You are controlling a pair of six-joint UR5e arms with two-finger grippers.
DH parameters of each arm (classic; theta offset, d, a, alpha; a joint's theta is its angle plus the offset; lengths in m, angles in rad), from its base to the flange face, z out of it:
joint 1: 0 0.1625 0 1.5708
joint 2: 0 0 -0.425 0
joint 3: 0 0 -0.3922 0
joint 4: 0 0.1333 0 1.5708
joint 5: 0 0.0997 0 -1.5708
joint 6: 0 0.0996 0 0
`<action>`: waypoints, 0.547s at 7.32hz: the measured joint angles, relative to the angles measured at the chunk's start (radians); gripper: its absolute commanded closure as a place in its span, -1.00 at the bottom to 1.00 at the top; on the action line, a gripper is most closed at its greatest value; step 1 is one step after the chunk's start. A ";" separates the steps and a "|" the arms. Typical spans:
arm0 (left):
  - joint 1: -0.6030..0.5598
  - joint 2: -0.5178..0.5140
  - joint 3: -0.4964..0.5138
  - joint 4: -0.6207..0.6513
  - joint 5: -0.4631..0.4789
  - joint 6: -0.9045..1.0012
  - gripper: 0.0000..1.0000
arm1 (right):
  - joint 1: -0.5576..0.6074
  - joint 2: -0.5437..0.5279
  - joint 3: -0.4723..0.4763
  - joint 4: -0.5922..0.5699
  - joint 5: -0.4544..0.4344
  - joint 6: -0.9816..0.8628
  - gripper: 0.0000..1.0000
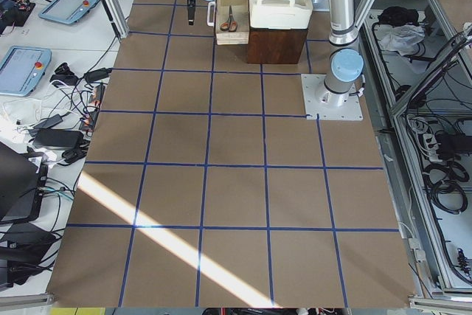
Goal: Put scissors in drawer and close it
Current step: 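Lower the left gripper onto the drawer's far edge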
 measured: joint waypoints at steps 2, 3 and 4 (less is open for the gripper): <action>-0.032 -0.058 0.003 0.030 -0.005 -0.063 -1.00 | -0.002 -0.002 0.006 -0.002 0.026 -0.002 -1.00; -0.041 -0.081 0.006 0.031 -0.008 -0.085 -1.00 | -0.002 -0.003 0.007 -0.001 0.033 -0.004 -1.00; -0.046 -0.097 0.008 0.022 -0.009 -0.094 -1.00 | -0.002 -0.004 0.008 0.000 0.035 -0.005 -1.00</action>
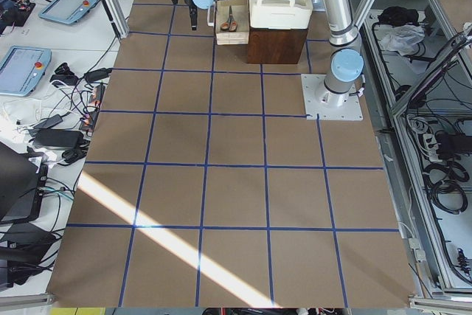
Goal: Put scissors in drawer and close it
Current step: 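Lower the left gripper onto the drawer's far edge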
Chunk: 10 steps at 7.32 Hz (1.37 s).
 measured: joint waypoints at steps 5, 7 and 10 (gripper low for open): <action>-0.010 -0.011 0.003 -0.120 -0.023 -0.006 -1.00 | 0.001 -0.002 0.001 0.002 0.001 -0.001 -1.00; -0.011 0.001 0.003 -0.161 -0.038 -0.006 -1.00 | 0.001 -0.002 0.001 0.001 0.001 -0.001 -1.00; -0.012 0.011 0.003 -0.220 -0.043 -0.006 -1.00 | 0.001 -0.004 0.002 0.002 0.001 -0.001 -1.00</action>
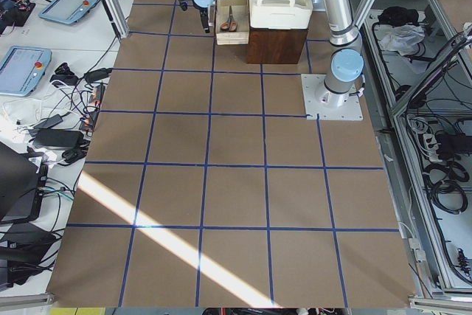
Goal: Put scissors in drawer and close it
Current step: 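Lower the left gripper onto the drawer's far edge, then push the drawer closed toward the tray with the left gripper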
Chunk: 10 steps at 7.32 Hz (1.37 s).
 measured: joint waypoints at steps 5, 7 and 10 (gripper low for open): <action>0.000 0.030 0.001 -0.100 -0.020 0.000 -1.00 | 0.002 -0.003 0.012 0.000 0.001 0.001 -1.00; -0.001 0.037 0.001 -0.134 -0.026 0.000 -1.00 | 0.002 -0.003 0.013 0.000 0.001 0.000 -1.00; 0.002 0.035 0.001 -0.190 -0.028 0.000 -1.00 | 0.003 -0.003 0.013 0.000 0.002 0.001 -1.00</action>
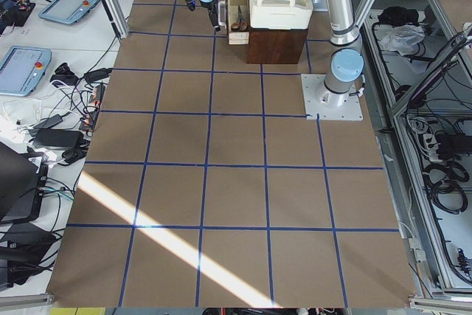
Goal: Put scissors in drawer and close it
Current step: 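Push the drawer closed toward the tray with the left gripper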
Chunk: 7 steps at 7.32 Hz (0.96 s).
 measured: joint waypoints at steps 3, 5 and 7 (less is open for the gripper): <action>0.002 0.005 -0.001 -0.075 0.003 0.000 -1.00 | 0.000 0.000 0.000 0.000 0.001 0.003 -1.00; 0.001 0.009 -0.001 -0.117 0.004 0.000 -1.00 | 0.000 0.000 0.000 0.000 0.001 0.003 -1.00; 0.000 0.010 -0.006 -0.145 0.003 0.000 -1.00 | 0.000 0.000 0.000 0.000 0.001 0.003 -1.00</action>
